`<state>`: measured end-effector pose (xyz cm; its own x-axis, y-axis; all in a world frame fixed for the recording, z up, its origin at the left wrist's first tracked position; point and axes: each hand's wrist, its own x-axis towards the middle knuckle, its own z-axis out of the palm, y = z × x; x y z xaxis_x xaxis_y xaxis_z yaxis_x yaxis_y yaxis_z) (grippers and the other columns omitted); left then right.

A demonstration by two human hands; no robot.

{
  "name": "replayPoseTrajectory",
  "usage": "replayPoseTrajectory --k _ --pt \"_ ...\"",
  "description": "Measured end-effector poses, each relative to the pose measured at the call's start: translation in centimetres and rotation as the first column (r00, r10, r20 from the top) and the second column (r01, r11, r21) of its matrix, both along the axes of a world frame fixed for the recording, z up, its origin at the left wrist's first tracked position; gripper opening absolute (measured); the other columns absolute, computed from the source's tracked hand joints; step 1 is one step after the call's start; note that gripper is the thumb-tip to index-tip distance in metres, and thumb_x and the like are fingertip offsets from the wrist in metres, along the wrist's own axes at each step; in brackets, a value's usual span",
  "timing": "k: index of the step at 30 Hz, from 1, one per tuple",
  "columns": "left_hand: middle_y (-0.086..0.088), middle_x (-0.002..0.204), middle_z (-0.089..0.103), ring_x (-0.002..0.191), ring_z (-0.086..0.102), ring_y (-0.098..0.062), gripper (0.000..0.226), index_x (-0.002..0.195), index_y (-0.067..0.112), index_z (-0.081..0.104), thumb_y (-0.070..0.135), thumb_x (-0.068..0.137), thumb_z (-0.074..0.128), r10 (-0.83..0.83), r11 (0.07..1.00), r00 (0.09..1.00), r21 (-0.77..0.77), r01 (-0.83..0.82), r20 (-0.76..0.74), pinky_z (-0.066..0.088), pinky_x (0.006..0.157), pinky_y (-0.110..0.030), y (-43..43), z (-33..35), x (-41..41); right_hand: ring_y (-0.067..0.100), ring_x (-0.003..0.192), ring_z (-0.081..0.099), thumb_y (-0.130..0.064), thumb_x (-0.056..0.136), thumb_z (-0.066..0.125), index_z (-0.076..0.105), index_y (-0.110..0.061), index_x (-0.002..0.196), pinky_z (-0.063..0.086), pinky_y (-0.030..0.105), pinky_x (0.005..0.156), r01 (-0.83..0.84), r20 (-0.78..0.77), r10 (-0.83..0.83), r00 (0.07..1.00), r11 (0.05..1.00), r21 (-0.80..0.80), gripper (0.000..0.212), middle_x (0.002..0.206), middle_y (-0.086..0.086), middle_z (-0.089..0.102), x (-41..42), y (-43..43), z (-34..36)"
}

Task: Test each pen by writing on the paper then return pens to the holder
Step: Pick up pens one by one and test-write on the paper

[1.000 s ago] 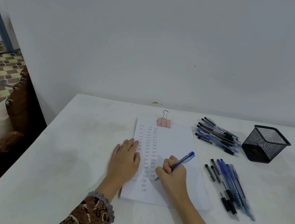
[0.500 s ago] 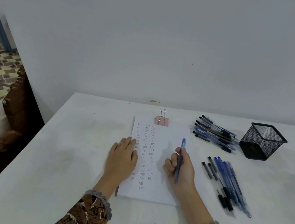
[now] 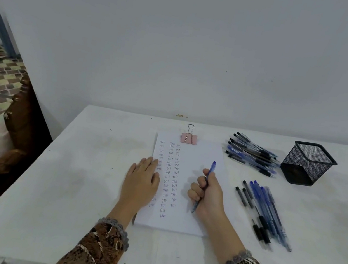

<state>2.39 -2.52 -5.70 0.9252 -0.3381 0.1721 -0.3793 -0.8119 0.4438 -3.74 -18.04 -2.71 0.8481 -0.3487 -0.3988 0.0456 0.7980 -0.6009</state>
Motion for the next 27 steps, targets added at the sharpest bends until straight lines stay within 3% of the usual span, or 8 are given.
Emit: replayPoseTrajectory --k 7,10,11,13,15,17,22,27 --pt "0.002 0.154 0.023 0.143 0.015 -0.011 0.047 0.145 0.018 0.026 0.026 0.099 0.027 0.008 1.000 1.000 0.013 -0.008 0.013 0.006 0.117 -0.030 0.0 -0.1 0.0 0.008 0.035 0.028 -0.019 0.101 0.036 0.052 -0.014 0.089 0.026 0.017 0.036 -0.010 -0.018 0.009 1.000 0.998 -0.064 0.021 0.064 -0.001 0.036 -0.2 -0.5 0.8" --pt "0.001 0.154 0.023 0.143 0.014 -0.012 0.047 0.145 0.018 0.026 0.026 0.099 0.028 0.012 1.000 1.000 0.012 -0.012 0.011 0.006 0.117 -0.030 -0.1 0.0 -0.1 0.011 0.050 0.042 -0.012 0.100 0.041 0.057 -0.009 0.100 0.041 0.022 0.045 -0.028 -0.050 0.013 0.999 0.949 -0.315 0.016 0.072 0.001 0.043 -0.8 -2.4 2.1" --pt "0.001 0.154 0.022 0.143 0.014 -0.011 0.047 0.146 0.018 0.026 0.026 0.099 0.028 0.014 1.000 1.000 0.010 -0.014 0.012 0.006 0.117 -0.030 -0.1 0.0 -0.1 0.012 0.058 0.046 -0.012 0.099 0.043 0.056 -0.008 0.108 0.043 0.023 0.052 -0.042 -0.095 -0.005 0.995 0.869 -0.492 0.017 0.075 0.000 0.049 -1.1 -3.3 2.7" --pt "0.002 0.154 0.023 0.143 0.014 -0.011 0.047 0.145 0.018 0.026 0.025 0.099 0.028 0.017 1.000 1.000 0.009 -0.017 0.018 0.005 0.117 -0.029 -0.2 0.1 -0.2 0.013 0.072 0.053 -0.013 0.097 0.047 0.057 -0.010 0.116 0.042 0.023 0.064 -0.068 -0.166 -0.119 0.979 0.577 -0.814 0.022 0.080 -0.002 0.059 -1.9 -5.5 3.9" --pt "0.002 0.153 0.024 0.142 0.016 -0.010 0.047 0.145 0.017 0.028 0.024 0.099 0.029 0.019 1.000 0.999 0.003 -0.019 0.028 0.006 0.116 -0.028 -0.2 0.2 -0.2 0.018 0.080 0.058 -0.014 0.094 0.050 0.061 -0.007 0.113 0.039 0.025 0.066 -0.110 -0.174 -0.206 0.963 0.288 -0.951 0.022 0.085 0.001 0.066 -2.7 -7.8 4.7" --pt "0.002 0.153 0.025 0.141 0.017 -0.010 0.047 0.145 0.017 0.029 0.024 0.099 0.030 0.022 1.000 0.999 -0.005 -0.022 0.035 0.006 0.116 -0.028 -0.2 0.2 -0.3 0.019 0.079 0.056 -0.013 0.093 0.052 0.062 -0.005 0.111 0.037 0.024 0.068 -0.221 -0.240 -0.240 0.941 0.106 -0.970 0.022 0.094 0.009 0.067 -3.3 -9.8 5.2" --pt "0.002 0.152 0.026 0.141 0.018 -0.010 0.047 0.144 0.017 0.029 0.024 0.098 0.030 0.026 1.000 0.999 0.002 -0.026 0.033 0.007 0.116 -0.028 -0.2 0.1 -0.2 0.034 0.105 0.057 -0.008 0.094 0.047 0.062 0.005 0.101 0.040 0.032 0.085 -0.577 -0.499 -0.384 0.777 -0.119 -0.808 0.022 0.106 0.023 0.063 -4.2 -14.5 4.6" --pt "0.002 0.152 0.028 0.141 0.019 -0.010 0.046 0.144 0.017 0.031 0.023 0.098 0.031 0.031 0.999 0.999 -0.016 -0.031 0.035 0.008 0.116 -0.029 -0.3 0.2 -0.2 0.031 0.100 0.057 -0.021 0.094 0.047 0.058 0.001 0.092 0.041 0.029 0.072 -0.770 -0.681 -0.374 0.630 -0.181 -0.612 0.024 0.094 0.019 0.059 -5.5 -16.2 3.1"
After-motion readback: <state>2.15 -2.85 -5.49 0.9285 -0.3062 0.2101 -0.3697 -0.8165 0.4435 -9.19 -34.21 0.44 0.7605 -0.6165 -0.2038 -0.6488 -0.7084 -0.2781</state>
